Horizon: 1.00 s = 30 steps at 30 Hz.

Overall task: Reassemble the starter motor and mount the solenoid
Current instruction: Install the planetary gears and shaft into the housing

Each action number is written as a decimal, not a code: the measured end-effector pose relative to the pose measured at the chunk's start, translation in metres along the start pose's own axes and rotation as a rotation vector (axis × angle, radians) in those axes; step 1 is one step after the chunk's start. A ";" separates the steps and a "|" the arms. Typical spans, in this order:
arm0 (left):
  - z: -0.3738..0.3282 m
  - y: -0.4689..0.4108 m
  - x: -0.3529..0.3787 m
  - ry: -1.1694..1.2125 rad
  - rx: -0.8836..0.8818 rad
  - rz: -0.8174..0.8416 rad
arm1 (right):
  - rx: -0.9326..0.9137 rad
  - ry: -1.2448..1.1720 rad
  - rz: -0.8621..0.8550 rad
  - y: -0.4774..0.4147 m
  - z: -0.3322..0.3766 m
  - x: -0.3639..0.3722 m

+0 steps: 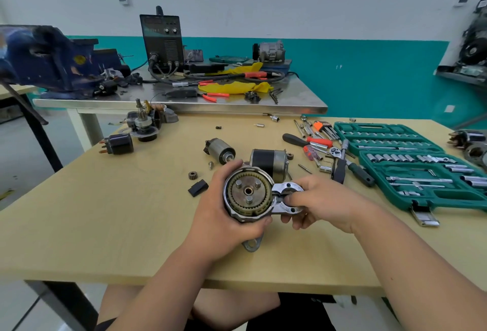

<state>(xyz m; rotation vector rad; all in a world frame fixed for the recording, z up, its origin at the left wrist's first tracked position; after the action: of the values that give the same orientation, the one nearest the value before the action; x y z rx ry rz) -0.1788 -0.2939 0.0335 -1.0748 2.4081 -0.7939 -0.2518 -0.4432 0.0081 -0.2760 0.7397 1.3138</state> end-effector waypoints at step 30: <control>0.010 -0.016 0.000 0.056 -0.110 0.009 | -0.114 0.333 -0.179 -0.012 0.061 -0.015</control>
<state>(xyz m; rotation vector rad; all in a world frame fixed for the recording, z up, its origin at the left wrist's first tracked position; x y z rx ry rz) -0.1647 -0.3057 0.0363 -1.0961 2.5274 -0.7046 -0.2210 -0.4224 0.0602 -0.6500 0.8978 1.1529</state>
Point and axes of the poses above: each hand's wrist, its own y-axis away from the middle knuckle, its own x-axis out of the palm, z = x × y, the point moved 9 cm from there along -y, towards the middle knuckle, and after that the axes turned 14 degrees about y, right-handed, at the moved point
